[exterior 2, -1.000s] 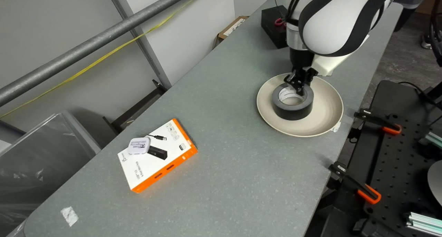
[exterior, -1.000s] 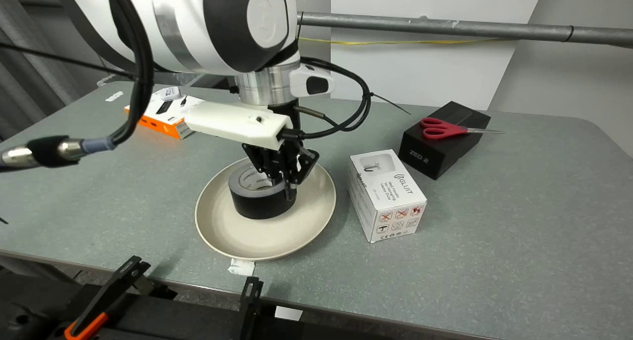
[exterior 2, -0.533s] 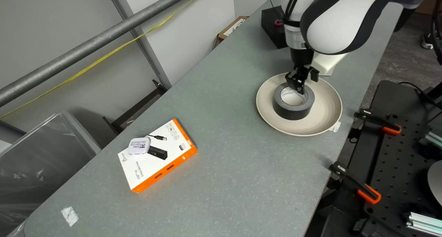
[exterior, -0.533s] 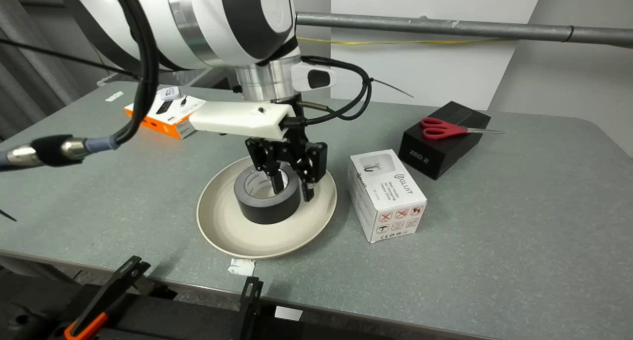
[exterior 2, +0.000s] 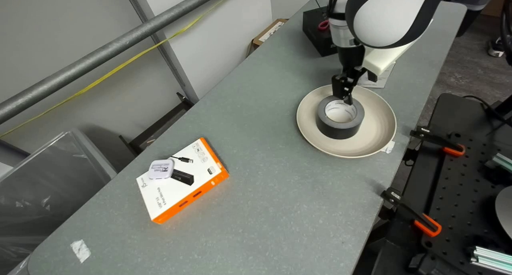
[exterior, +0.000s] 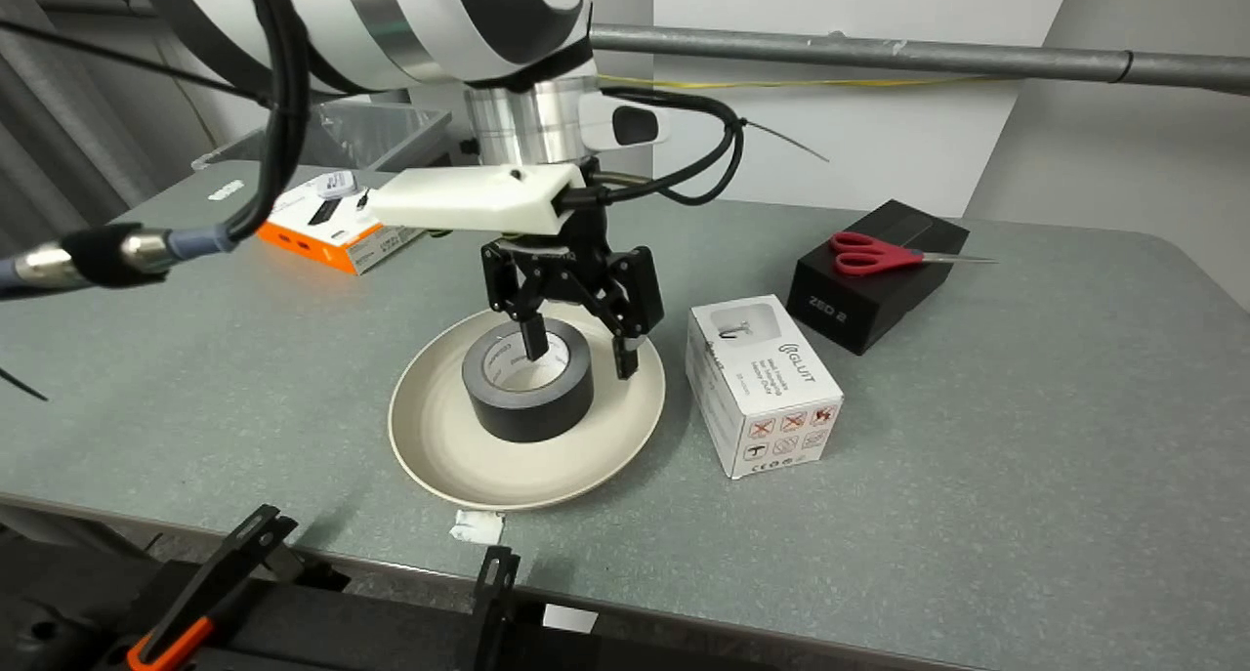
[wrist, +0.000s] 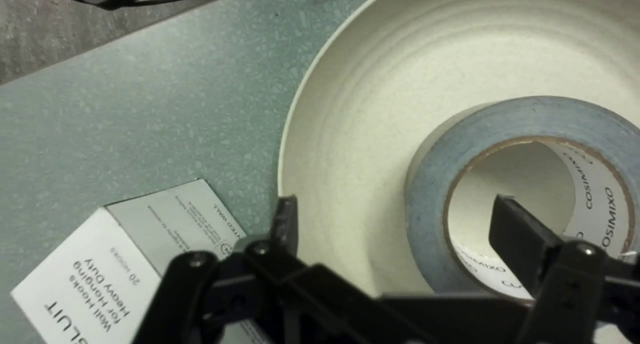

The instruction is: Put the black masking tape on the plate

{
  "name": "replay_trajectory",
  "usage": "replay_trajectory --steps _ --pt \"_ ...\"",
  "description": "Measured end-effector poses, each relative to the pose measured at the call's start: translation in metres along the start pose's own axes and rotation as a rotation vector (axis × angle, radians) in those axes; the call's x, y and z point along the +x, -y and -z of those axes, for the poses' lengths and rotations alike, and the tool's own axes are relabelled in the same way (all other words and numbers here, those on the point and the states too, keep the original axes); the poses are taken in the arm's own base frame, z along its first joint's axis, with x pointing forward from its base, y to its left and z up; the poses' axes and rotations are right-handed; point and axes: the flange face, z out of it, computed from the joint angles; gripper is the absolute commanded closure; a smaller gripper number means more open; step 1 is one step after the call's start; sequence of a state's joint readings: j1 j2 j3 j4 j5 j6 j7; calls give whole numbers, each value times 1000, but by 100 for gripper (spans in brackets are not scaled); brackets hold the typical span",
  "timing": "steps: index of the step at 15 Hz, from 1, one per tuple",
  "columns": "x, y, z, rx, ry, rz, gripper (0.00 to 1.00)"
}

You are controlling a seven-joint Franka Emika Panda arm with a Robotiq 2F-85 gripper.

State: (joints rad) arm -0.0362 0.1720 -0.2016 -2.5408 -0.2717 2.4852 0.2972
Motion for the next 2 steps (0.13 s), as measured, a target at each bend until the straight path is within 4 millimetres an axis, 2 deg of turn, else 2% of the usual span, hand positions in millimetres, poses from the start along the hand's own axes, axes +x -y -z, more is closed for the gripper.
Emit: replay_trajectory --steps 2 --pt "0 0 1 0 -1 -1 0"
